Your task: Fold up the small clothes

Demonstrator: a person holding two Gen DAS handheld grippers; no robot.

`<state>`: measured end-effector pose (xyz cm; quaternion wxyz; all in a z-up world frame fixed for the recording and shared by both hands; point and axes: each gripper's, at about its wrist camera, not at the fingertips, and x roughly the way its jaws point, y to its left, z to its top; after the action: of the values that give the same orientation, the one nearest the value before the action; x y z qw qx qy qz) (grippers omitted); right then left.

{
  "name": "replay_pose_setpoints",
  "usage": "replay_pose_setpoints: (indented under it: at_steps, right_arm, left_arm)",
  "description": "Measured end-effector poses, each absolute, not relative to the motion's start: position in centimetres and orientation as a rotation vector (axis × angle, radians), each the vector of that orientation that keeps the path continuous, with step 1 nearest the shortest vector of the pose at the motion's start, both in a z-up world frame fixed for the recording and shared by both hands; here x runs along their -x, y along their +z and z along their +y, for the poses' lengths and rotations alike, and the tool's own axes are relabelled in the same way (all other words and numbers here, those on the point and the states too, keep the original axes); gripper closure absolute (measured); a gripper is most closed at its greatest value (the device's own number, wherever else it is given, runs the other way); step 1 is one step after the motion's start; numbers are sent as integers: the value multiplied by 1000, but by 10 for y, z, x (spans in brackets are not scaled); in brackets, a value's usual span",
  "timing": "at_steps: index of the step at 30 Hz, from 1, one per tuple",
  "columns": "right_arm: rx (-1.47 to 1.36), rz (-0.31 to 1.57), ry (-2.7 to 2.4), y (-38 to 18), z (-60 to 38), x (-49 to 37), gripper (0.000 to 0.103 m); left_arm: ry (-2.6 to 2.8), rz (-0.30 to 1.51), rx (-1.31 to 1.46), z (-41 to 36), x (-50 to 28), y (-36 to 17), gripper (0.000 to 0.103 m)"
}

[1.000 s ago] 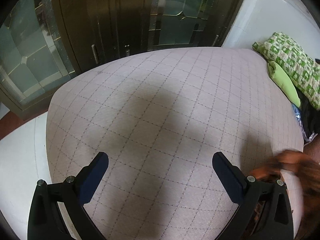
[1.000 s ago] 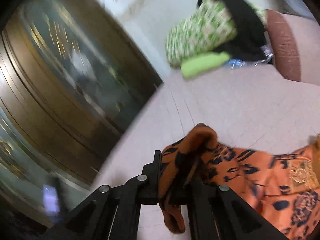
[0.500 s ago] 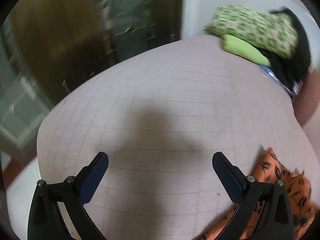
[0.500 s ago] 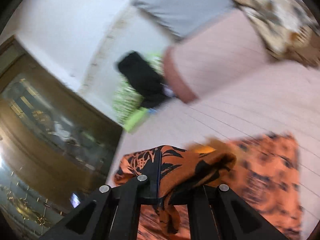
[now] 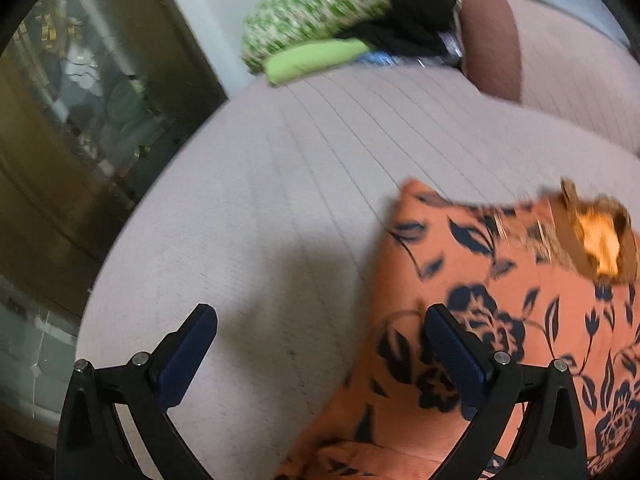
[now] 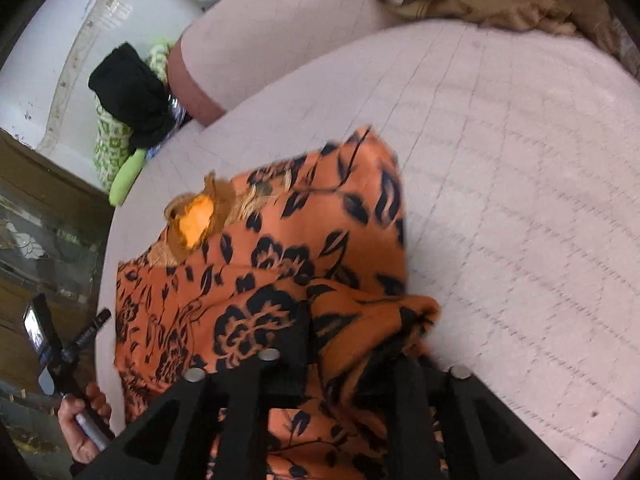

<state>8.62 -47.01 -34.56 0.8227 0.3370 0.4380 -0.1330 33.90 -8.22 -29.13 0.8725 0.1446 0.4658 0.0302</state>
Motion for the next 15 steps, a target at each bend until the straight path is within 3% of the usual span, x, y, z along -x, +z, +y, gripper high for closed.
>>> replay_pose_setpoints:
  at_steps: [6,15]
  right_arm:
    - [-634,853,-353,-324,-467,-75,79]
    - [-321,561,-590,-281,-422,-57,79]
  left_arm:
    - [109,1034,-299,-74,-347,-302,0]
    - [169,985,-379,-75,-347,-303,0]
